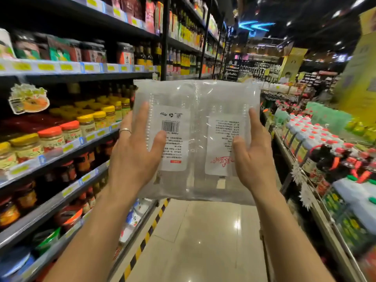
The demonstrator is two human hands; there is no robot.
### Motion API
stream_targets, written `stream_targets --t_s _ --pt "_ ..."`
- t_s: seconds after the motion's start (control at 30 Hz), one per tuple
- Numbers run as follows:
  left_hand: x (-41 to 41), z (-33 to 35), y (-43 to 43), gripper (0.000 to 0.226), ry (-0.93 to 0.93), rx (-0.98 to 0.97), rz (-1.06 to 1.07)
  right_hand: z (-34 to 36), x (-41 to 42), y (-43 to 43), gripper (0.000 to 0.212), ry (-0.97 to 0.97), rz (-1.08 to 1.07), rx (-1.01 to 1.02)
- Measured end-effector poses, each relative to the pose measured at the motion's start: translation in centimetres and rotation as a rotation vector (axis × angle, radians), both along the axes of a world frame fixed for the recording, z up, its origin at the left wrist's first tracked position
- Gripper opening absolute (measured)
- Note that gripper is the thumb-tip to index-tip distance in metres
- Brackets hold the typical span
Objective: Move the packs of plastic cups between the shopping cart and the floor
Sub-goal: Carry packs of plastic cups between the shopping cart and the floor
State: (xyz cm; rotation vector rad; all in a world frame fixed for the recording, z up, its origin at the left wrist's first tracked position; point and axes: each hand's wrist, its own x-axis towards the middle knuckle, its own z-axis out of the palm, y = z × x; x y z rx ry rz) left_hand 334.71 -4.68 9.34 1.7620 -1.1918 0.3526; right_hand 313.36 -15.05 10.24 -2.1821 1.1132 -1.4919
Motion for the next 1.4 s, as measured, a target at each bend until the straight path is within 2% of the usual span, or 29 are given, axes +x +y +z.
stream_targets --t_s 0.37,0.77,1.0,1.23,1.4 --pt "-9.3 5.2 7.4 0.068 -0.024 -0.063 -0.257 5.1 -10.8 13.4 0.064 -0.005 -0.307 -0.165" --pt "-26.1 7.5 9.3 0.066 -0.041 -0.113 -0.656 6.9 -27.6 24.3 0.066 -0.003 -0.712 -0.167" --pt "-39.8 7.8 11.3 0.066 -0.054 -0.119 -0.891 6.7 -39.6 31.7 0.065 -0.008 -0.945 -0.148" --pt "-56.8 7.5 16.3 0.063 -0.059 -0.128 -1.119 6.2 -53.9 40.6 0.065 -0.009 -1.183 -0.142" --pt "-69.3 6.8 20.7 0.07 -0.028 -0.133 -1.246 6.2 -64.5 47.1 0.065 0.007 -1.31 -0.126"
